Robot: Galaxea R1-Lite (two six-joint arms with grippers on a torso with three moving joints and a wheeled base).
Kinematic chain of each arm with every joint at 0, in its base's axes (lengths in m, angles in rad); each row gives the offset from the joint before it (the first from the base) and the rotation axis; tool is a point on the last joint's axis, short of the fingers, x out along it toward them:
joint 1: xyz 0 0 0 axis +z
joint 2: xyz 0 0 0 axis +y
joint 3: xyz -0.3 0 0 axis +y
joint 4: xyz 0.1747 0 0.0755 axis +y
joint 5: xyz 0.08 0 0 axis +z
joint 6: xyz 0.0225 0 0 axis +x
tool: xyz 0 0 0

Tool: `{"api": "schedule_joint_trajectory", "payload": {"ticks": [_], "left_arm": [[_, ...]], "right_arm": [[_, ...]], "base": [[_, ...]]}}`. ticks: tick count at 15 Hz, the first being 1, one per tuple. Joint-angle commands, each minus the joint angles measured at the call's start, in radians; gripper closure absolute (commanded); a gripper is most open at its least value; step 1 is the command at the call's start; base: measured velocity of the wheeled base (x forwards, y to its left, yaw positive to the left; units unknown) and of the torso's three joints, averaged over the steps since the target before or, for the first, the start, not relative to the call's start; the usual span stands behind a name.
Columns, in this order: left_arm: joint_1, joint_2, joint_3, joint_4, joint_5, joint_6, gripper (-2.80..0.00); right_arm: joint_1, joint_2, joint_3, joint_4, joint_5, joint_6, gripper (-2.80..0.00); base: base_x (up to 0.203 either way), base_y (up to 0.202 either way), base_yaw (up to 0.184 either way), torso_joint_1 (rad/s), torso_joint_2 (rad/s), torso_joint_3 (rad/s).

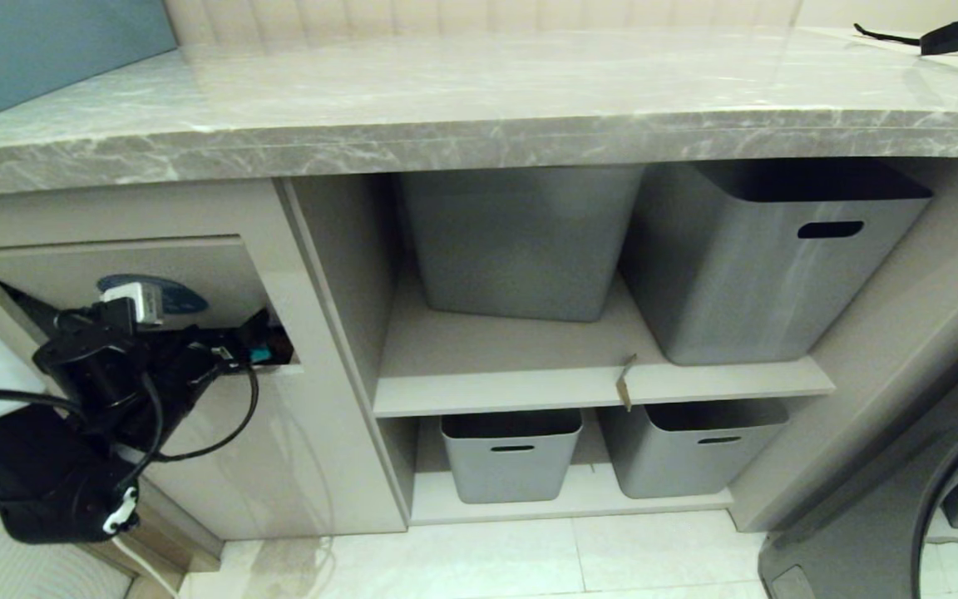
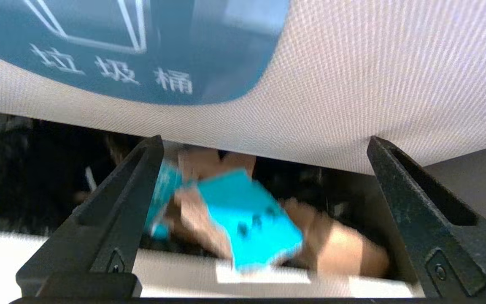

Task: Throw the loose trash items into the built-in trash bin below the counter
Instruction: Put the garbage in the trash can

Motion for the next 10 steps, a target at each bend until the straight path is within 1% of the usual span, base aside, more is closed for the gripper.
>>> {"api": "schedule_joint_trajectory", "payload": {"ticks": [1, 2, 3, 5, 7, 8, 10], "left_arm": [[-0.015, -0.027, 0.030, -0.009, -0.001, -0.001, -2.80], [-0.028, -0.035, 0.032, -0.009, 0.006, 0.000, -2.80], [-0.045, -0.041, 0.036, -0.009, 0.027, 0.001, -2.80], [-0.090, -0.041, 0.040, -0.009, 0.118, -0.013, -2.80], [-0.129, -0.038, 0.049, -0.009, 0.211, -0.054, -2.80], [-0.133, -0.038, 0.056, -0.008, 0.243, -0.079, -2.80], [-0.139, -0.041, 0.059, 0.042, 0.285, -0.142, -2.80]], "right_arm": [[0.000, 0.000, 0.001, 0.000, 0.000, 0.000, 0.00], [0.000, 0.000, 0.000, 0.000, 0.000, -0.001, 0.00], [0.000, 0.000, 0.001, 0.000, 0.000, 0.000, 0.00], [0.000, 0.000, -0.001, 0.000, 0.000, 0.000, 0.00], [0.000, 0.000, 0.001, 0.000, 0.000, -0.001, 0.00], [0.000, 0.000, -0.001, 0.000, 0.000, 0.000, 0.00], [0.000, 0.000, 0.001, 0.000, 0.000, 0.000, 0.00]], "base": [[0.000, 0.000, 0.000, 0.000, 0.00, 0.000], [0.000, 0.000, 0.000, 0.000, 0.00, 0.000], [0.000, 0.000, 0.000, 0.000, 0.00, 0.000], [0.000, 0.000, 0.000, 0.000, 0.00, 0.000], [0.000, 0.000, 0.000, 0.000, 0.00, 0.000], [0.000, 0.000, 0.000, 0.000, 0.00, 0.000], [0.000, 0.000, 0.000, 0.000, 0.00, 0.000]]}}
